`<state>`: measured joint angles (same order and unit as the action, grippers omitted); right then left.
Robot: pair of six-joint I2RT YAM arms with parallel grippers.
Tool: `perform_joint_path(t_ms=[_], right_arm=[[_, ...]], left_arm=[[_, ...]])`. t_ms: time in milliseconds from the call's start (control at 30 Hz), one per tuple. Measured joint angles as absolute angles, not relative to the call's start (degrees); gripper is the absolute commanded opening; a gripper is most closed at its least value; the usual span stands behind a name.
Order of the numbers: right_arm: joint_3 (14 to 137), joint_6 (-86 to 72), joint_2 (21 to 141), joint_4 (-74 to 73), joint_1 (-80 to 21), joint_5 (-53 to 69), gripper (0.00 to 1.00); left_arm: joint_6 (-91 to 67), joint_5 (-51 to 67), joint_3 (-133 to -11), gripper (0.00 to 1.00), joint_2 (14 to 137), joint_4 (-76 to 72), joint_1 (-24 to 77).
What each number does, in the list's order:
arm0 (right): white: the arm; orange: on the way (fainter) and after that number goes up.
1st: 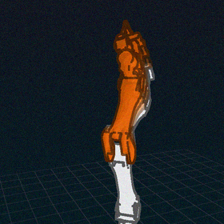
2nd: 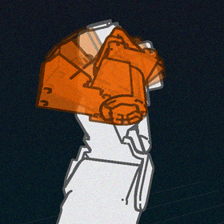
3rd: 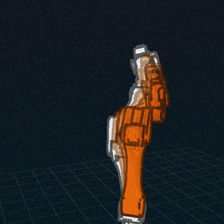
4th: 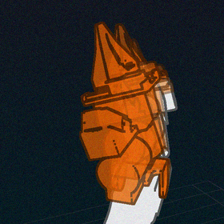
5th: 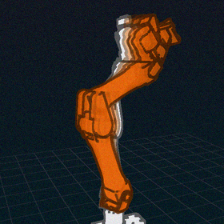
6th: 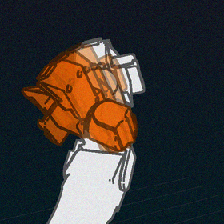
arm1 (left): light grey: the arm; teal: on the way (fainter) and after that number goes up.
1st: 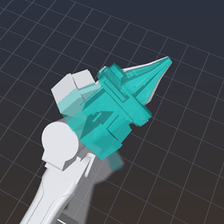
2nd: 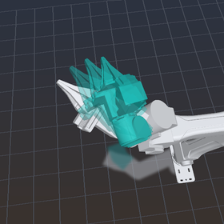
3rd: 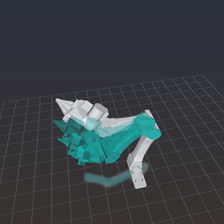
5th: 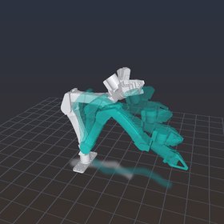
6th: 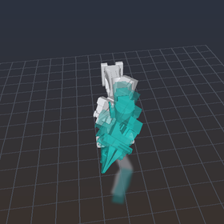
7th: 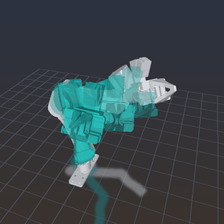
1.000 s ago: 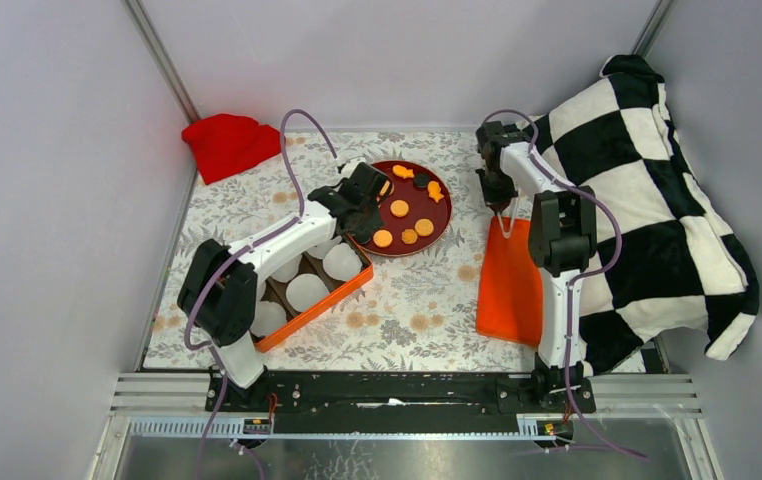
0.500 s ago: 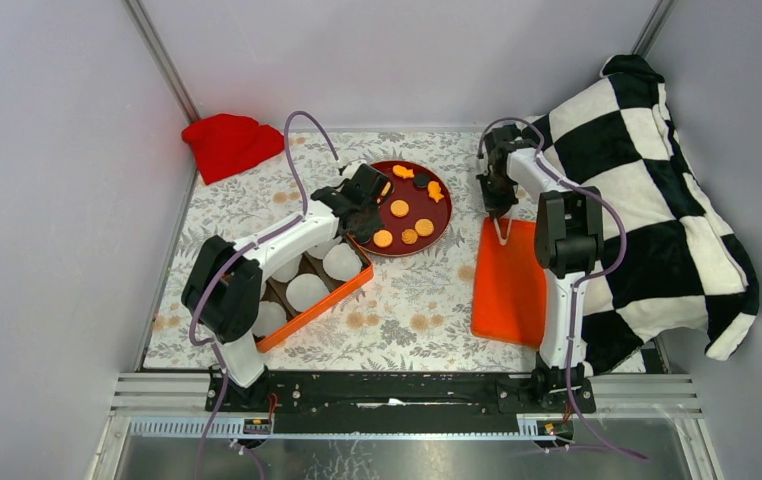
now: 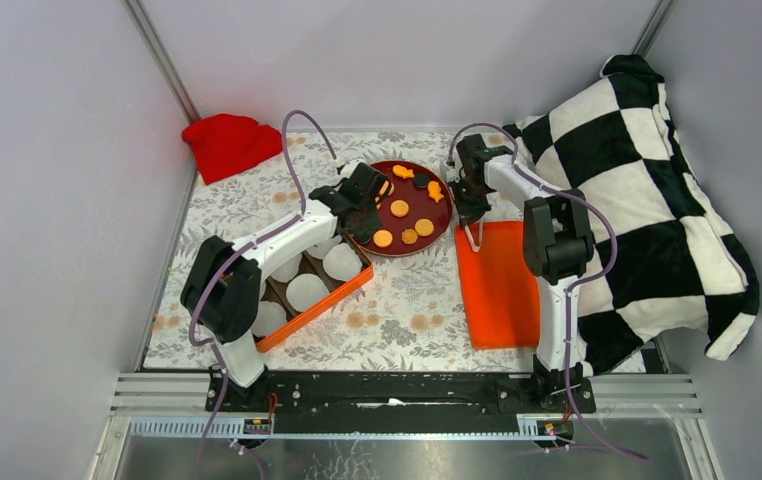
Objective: Pack the cookies
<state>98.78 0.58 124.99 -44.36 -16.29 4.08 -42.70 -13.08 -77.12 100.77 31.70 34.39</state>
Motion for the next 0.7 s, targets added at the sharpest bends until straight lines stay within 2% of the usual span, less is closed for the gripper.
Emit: perform_joint_path(t_ms=[300,467,700], right_arm=[[105.1,-1.2,125.9,-46.9,-16.3,0.1,0.00],[112.9,-1.1,130.6,-47.0,-16.2,-3.2,0.00],[116.5,-0.9,135.5,-48.4,-15.8,-5.6,0.00]], left_arm=[[-41.4,-13.1,-77.1,0.00,97.9,31.7,34.4],[-41.0,-13.0,-77.1,0.00,97.7,31.7,34.4],[-40.7,-13.1,-77.1,0.00,97.7,31.7,34.4]])
